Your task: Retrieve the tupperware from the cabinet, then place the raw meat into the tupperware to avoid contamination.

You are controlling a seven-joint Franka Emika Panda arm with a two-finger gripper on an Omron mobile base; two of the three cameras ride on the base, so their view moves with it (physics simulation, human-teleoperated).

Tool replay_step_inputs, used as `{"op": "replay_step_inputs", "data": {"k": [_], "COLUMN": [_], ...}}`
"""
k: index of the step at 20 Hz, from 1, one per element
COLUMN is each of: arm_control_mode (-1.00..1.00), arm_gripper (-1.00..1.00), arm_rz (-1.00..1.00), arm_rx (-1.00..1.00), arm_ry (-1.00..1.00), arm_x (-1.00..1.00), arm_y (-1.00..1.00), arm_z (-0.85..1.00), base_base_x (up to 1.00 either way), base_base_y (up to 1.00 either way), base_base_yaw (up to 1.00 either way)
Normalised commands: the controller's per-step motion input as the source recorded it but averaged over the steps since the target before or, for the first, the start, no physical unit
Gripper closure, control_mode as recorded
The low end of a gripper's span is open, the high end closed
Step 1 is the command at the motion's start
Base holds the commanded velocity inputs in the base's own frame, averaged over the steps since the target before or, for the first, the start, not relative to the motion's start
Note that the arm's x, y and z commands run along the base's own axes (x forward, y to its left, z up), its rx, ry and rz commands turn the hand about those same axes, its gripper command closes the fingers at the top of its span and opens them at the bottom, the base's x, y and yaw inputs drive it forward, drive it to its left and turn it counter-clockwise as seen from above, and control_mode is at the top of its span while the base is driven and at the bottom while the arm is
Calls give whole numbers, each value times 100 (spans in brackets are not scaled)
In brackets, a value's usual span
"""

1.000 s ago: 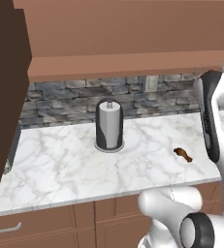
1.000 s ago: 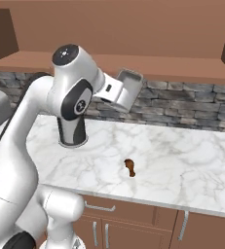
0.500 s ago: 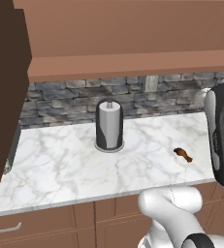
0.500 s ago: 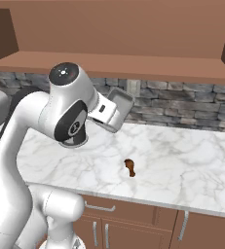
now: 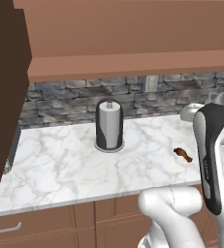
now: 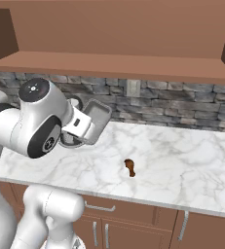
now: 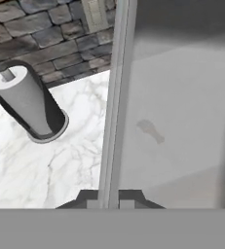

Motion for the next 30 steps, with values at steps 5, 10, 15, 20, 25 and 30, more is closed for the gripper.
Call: {"op": "replay_step_inputs", "data": {"k": [5, 10, 15, 20, 25, 30], "arm_control_mode": [-100, -100, -100, -100, -100, -100], "arm_gripper": [100, 100, 100, 100, 100, 100], "arm_rz": [3, 3, 2, 3, 5, 6], "arm_rx": [3, 2, 3, 1, -4, -5], "arm_ry": [2, 9, 16, 16, 10, 7], "arm_x": [-22, 6, 29, 30, 20, 18], "arm_y": [53, 45, 24, 18, 13, 8], "arm_z": [-25, -24, -22, -35, -51, -48], "base_base_x": [0, 0, 0, 0, 0, 0], "base_base_y": [0, 0, 0, 0, 0, 0], "base_base_yaw": [0, 0, 0, 0, 0, 0]}}
